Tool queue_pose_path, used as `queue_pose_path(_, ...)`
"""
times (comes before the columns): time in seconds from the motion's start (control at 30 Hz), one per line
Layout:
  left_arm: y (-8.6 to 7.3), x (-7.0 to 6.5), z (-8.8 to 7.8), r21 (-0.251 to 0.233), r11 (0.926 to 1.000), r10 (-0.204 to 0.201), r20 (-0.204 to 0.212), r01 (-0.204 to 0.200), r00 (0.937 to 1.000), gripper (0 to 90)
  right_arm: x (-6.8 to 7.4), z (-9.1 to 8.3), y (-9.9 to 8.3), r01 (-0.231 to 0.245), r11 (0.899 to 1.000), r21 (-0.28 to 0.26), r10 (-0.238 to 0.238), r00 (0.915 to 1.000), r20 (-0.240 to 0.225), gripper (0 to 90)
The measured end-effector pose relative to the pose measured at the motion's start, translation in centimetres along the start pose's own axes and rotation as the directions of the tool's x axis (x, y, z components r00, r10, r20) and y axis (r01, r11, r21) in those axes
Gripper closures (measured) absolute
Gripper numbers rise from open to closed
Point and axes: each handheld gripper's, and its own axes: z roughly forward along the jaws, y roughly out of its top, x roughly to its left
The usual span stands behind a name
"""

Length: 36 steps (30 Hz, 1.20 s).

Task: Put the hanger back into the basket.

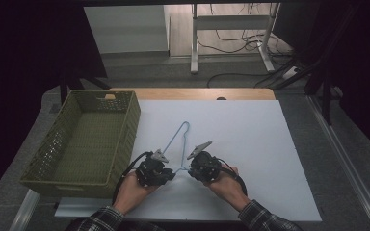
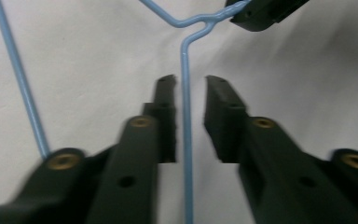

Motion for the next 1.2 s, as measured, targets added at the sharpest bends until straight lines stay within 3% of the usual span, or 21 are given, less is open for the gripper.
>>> queue_pose_path(0.07, 0.1, 0.1, 0.1, 0.000, 1.0000, -0.009, 0.012, 0.009, 0.9999, 66.0, 0.1, -0.1, 0.1, -0.004, 1.000, -0.001, 0.004, 1.0000, 0.007, 85.1)
queue_pose_path(0.17, 0.1, 0.2, 0.5, 0.021, 0.9995, -0.023, 0.003, 0.023, 0.9997, 66.0, 0.1, -0.3, 0.1, -0.007, 1.000, -0.008, 0.007, 0.9999, 0.008, 85.1)
queue_pose_path(0.43, 0.0, 0.6, 0.6, 0.027, 0.9983, -0.054, 0.048, 0.052, 0.9974, 81.4, 0.5, -0.8, 0.4, -0.011, 1.000, -0.015, 0.011, 0.9999, 0.002, 85.1)
queue_pose_path(0.73, 0.3, 0.2, 0.3, 0.029, 0.9987, -0.042, 0.018, 0.041, 0.9990, 86.7, 0.4, -0.8, 0.4, -0.005, 1.000, -0.016, 0.005, 1.0000, -0.003, 83.4)
queue_pose_path(0.77, 0.3, 0.2, 0.3, 0.029, 0.9987, -0.043, 0.011, 0.042, 0.9990, 86.9, 0.4, -1.1, 0.5, -0.012, 0.999, -0.032, 0.012, 0.9999, -0.009, 73.6)
queue_pose_path(0.83, 0.3, 0.3, 0.3, 0.029, 0.9982, -0.053, 0.014, 0.053, 0.9985, 86.9, 0.4, -1.3, 0.6, -0.008, 0.999, -0.039, 0.008, 1.0000, -0.003, 68.3)
queue_pose_path(0.9, 0.3, 0.4, 0.3, 0.030, 0.9979, -0.058, 0.016, 0.057, 0.9982, 86.9, 0.5, -2.1, 0.9, 0.007, 0.998, -0.066, -0.006, 0.9999, 0.009, 62.7)
queue_pose_path(0.93, 0.3, 0.4, 0.3, 0.030, 0.9977, -0.061, 0.015, 0.061, 0.9980, 86.9, 0.5, -3.5, 1.2, 0.009, 0.995, -0.104, -0.007, 0.9999, 0.014, 58.3)
queue_pose_path(0.97, 0.3, 0.5, 0.2, 0.024, 0.9976, -0.066, 0.018, 0.066, 0.9976, 86.9, 0.5, -3.5, 1.2, 0.009, 0.995, -0.104, -0.007, 0.9999, 0.014, 58.3)
queue_pose_path(1.03, 0.2, 0.7, 0.0, 0.013, 0.9977, -0.067, 0.022, 0.067, 0.9975, 86.9, 0.4, -5.5, 1.4, 0.014, 0.989, -0.150, -0.011, 0.9997, 0.021, 54.8)
queue_pose_path(1.07, 0.2, 0.7, -0.1, 0.010, 0.9974, -0.071, 0.024, 0.071, 0.9972, 86.9, 0.4, -7.8, 1.4, 0.018, 0.982, -0.188, -0.012, 0.9993, 0.035, 52.5)
queue_pose_path(1.1, 0.2, 0.8, -0.2, 0.003, 0.9970, -0.078, 0.024, 0.078, 0.9967, 86.9, 0.4, -9.0, 1.2, 0.025, 0.978, -0.206, -0.016, 0.9989, 0.045, 51.7)
queue_pose_path(1.13, 0.2, 0.8, -0.3, -0.004, 0.9968, -0.080, 0.026, 0.080, 0.9964, 86.9, 0.4, -9.0, 1.2, 0.025, 0.978, -0.206, -0.016, 0.9989, 0.045, 51.7)
queue_pose_path(1.2, 0.2, 1.0, -0.6, -0.012, 0.9967, -0.080, 0.030, 0.080, 0.9964, 86.9, 0.3, -11.2, 0.5, 0.034, 0.972, -0.234, -0.020, 0.9979, 0.062, 50.6)
